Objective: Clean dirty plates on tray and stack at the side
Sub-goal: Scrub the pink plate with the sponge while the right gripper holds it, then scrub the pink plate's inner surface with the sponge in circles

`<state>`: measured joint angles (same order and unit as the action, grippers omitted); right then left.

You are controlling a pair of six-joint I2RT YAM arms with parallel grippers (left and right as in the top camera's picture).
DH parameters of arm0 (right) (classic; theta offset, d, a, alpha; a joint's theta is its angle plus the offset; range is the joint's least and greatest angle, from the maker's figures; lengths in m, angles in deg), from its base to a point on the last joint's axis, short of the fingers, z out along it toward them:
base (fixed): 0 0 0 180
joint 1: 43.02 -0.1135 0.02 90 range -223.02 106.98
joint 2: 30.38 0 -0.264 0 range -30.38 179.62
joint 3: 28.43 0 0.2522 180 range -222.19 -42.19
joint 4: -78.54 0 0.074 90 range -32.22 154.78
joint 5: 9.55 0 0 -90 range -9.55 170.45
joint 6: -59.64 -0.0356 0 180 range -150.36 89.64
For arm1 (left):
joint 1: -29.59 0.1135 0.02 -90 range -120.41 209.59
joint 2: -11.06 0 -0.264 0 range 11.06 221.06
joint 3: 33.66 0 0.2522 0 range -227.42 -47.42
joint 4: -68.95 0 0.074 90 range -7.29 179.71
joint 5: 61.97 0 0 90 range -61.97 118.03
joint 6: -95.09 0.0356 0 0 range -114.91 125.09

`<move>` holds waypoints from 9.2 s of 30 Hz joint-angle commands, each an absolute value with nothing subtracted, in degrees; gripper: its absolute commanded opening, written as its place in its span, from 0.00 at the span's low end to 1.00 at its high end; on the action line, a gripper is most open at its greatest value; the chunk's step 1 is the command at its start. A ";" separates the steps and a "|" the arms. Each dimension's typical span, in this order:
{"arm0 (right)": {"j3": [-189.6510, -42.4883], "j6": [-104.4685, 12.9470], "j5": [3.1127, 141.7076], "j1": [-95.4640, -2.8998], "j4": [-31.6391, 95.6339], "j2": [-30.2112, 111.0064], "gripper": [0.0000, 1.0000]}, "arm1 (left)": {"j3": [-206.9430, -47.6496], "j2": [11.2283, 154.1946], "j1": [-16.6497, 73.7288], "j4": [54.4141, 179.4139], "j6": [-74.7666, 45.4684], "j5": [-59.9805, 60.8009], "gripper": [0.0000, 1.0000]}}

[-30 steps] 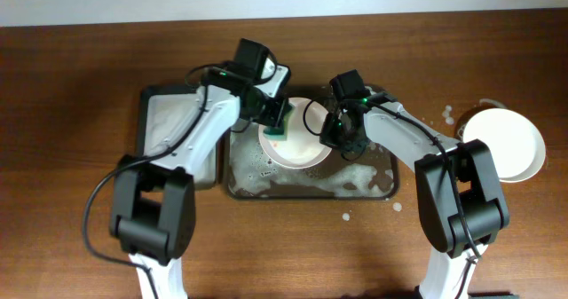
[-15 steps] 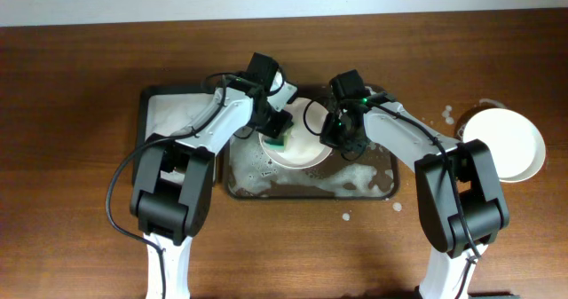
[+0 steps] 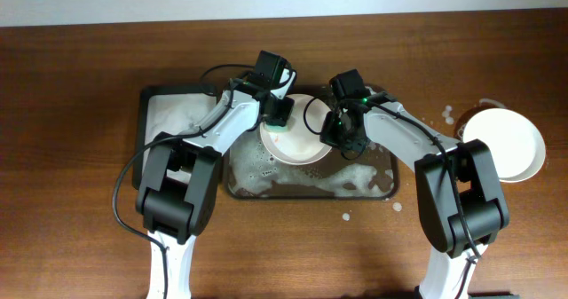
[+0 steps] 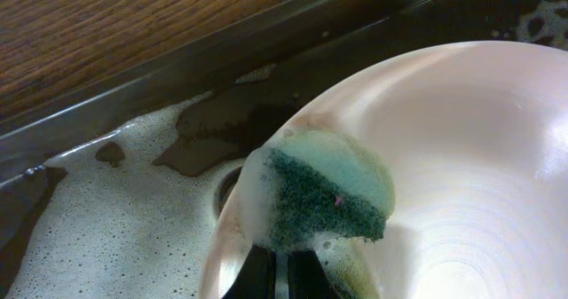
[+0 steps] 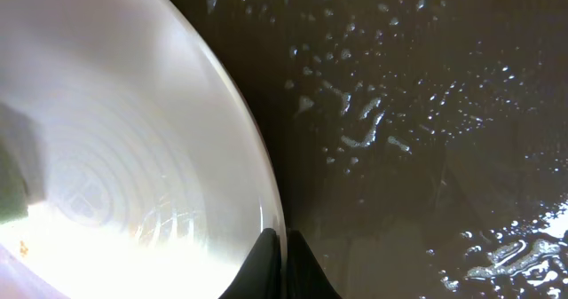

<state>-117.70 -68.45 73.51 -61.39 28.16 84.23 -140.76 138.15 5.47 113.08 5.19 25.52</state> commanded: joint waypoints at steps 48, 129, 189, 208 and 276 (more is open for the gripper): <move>-117.74 -67.05 75.20 -61.76 27.72 85.30 0.04 | -141.55 142.72 5.84 119.37 3.42 17.22 0.00; -117.74 -66.61 75.18 -61.76 28.18 85.30 0.04 | -141.53 142.74 5.84 114.30 8.62 23.60 0.00; -117.74 -66.61 75.15 -61.76 28.16 85.30 0.04 | -141.55 142.74 5.69 118.52 8.57 1.22 0.00; -117.74 -66.59 75.15 -61.76 28.12 85.30 0.04 | -141.53 142.74 5.73 112.86 5.93 5.92 0.00; -109.59 -61.04 49.14 -53.54 41.89 85.30 0.04 | -146.64 145.23 7.20 130.87 1.19 39.05 0.00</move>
